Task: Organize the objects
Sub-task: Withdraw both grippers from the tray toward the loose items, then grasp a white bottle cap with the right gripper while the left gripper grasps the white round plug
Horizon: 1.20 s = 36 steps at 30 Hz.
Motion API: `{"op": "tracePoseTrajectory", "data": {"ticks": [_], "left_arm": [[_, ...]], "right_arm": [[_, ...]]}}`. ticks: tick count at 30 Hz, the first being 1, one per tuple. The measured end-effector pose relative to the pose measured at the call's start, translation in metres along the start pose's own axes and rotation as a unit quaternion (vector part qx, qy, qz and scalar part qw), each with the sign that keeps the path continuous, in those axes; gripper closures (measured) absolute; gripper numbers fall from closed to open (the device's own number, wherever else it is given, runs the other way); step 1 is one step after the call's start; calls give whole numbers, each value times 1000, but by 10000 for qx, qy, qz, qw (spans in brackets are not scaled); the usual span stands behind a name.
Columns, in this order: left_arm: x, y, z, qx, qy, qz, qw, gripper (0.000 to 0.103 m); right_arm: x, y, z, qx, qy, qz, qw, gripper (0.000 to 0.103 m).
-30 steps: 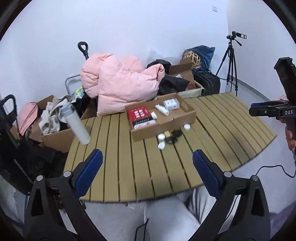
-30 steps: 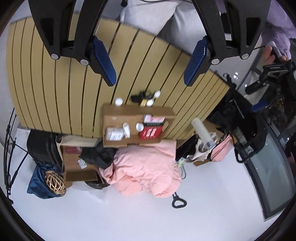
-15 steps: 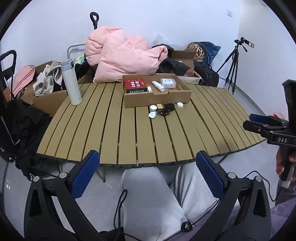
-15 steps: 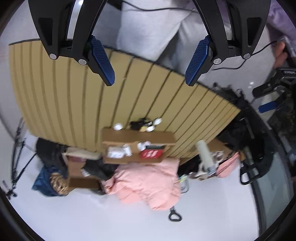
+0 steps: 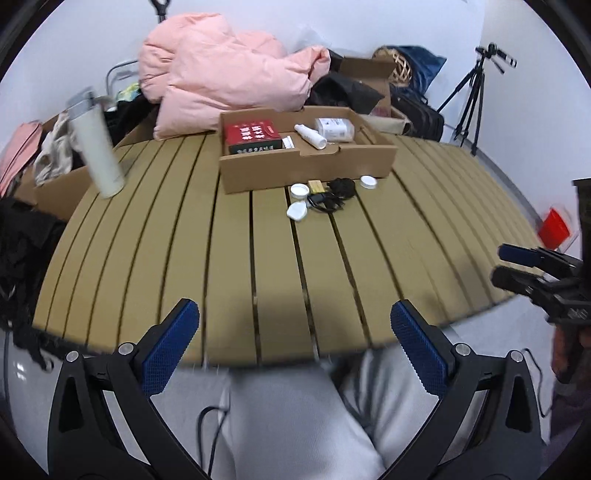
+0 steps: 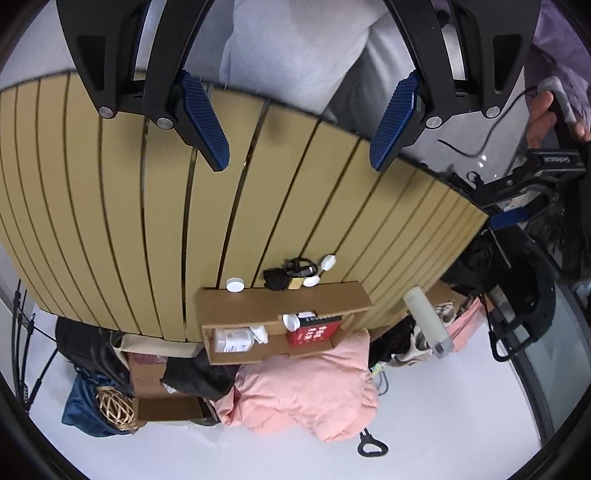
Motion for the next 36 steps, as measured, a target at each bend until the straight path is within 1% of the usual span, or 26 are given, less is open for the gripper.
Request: {"op": "tracePoseTrajectory", "data": {"ticks": [2,5,7,8,10,12,13,14,16,18,20,22,26,27,28,29,31,34,36], "left_arm": [[-3,-13,-38,142,-250,-85,9996,6],[-3,-27,-76,208,-295,-87,9993,12],[-2,-36,-97,262,-266,-37,9993,16],[-2,-41,-108,267,-249,-6,9993,18],[-7,-49,-124,223,-202,-101,9995,20],[-11,-50,-140,290,-251,-248,9990,27],[-12,-50,-147,343,-189,-286,9988,30],[-16,-50,-154,380,-88,-326,9987,35],[-20,-57,-164,327,15,-351,9988,42],[-24,-63,-173,262,-53,-471,9985,48],[-26,-61,-181,344,-159,-600,9975,58],[-30,-55,-185,476,10,-641,9968,63],[-26,-55,-183,349,45,-497,9981,66],[-26,-56,-183,328,27,-489,9983,67],[-26,-55,-182,306,28,-487,9983,73],[-27,-55,-181,295,54,-501,9983,83],[-29,-55,-181,289,79,-510,9983,95],[-30,-56,-181,295,94,-483,9984,98],[-30,-54,-180,342,207,-396,9984,100]], "right_arm": [[-11,-5,-16,-16,-70,-90,9999,21],[-31,-17,-40,-25,-49,-216,9998,22],[-45,-28,-54,-33,62,-233,9997,27],[-55,-35,-62,-25,119,-270,9996,28],[-70,-47,-73,-12,184,-315,9993,29],[-84,-63,-86,-27,251,-358,9990,30],[-91,-72,-93,-50,236,-377,9990,32],[-97,-83,-101,-82,209,-416,9989,33],[-105,-97,-118,-27,175,-458,9988,37],[-109,-112,-138,18,252,-365,9990,41],[-109,-120,-159,124,420,-222,9988,45],[-110,-122,-174,234,605,-145,9978,50],[-115,-121,-194,389,925,-25,9949,59],[-115,-119,-198,417,911,-41,9950,61],[-116,-120,-199,372,878,-71,9954,62],[-116,-121,-199,335,885,-78,9955,63],[-118,-121,-199,330,1033,1,9941,73],[-119,-122,-199,263,1070,-2,9939,73],[-120,-122,-198,250,1106,-25,9935,74]]}}
Point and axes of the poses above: each gripper's, at about its wrist camera, not at the fingertips, and z roughly against the way its jaws point, x to its left, y to its underside, the point moved 9 cm from there along -z, roughly the way its jaws point, and after that the axes turned 8 degrees about -y, right-handed, at the moved point
